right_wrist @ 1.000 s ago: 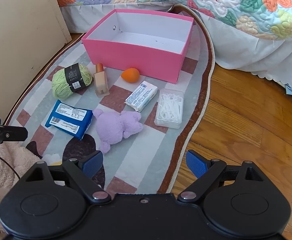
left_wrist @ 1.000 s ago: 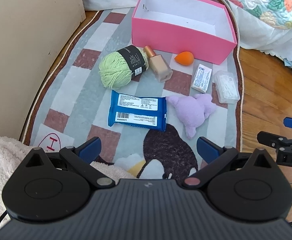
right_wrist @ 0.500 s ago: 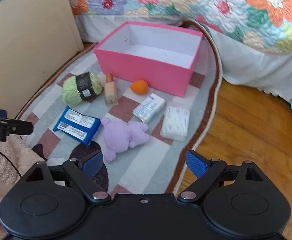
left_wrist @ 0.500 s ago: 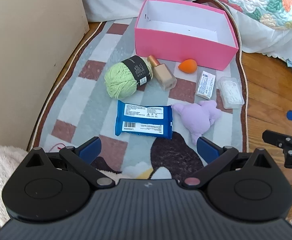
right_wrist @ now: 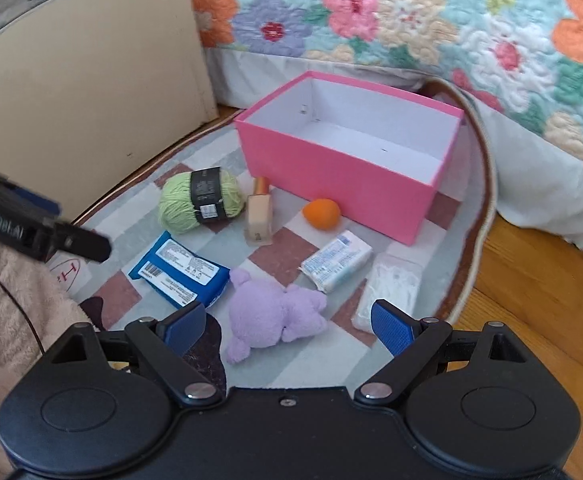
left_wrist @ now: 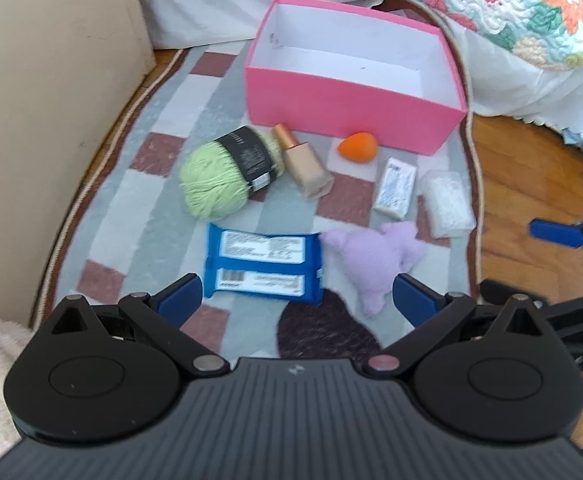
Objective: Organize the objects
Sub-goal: 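Grasp the lilac plush toy with the left gripper and lift it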
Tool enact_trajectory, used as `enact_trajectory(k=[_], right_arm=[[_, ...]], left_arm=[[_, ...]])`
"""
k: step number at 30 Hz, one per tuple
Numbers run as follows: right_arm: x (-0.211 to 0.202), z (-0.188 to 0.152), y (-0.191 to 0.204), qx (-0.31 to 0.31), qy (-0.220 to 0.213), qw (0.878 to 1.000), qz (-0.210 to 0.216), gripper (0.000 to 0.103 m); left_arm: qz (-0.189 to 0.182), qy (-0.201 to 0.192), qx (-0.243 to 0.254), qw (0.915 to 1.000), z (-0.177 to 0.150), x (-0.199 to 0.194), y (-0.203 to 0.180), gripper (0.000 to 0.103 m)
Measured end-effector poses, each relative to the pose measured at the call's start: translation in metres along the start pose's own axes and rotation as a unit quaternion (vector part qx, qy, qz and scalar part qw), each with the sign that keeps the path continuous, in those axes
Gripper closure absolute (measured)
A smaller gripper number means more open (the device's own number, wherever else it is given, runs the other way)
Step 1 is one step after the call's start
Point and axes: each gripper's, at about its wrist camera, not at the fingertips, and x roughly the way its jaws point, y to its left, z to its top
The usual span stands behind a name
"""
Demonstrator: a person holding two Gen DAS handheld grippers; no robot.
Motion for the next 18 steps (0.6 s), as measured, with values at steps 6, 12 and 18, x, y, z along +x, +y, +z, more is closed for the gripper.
enact_trajectory(k=[6,12,18], right_arm=[[0.009,-0.004,0.004,-0.043,-0.030,0.998,0.029,0.011],[0.050,-0.011,-0.004,-0.067,-0.025,0.996,0.061,0.011],[0.094,-0.025,-0.006,-0.086,0.009,0.994,0.068,0.011]], left_arm=[[-0.014,-0.002,0.020,0.9997,0.011,0.026,-0.018,0.000],[-0.010,-0.003,0.039,0.9992,0.020,0.080,-0.031,0.003],[-0.048,0.039,-0.009,0.9981,0.017,0.132,-0.030,0.004]])
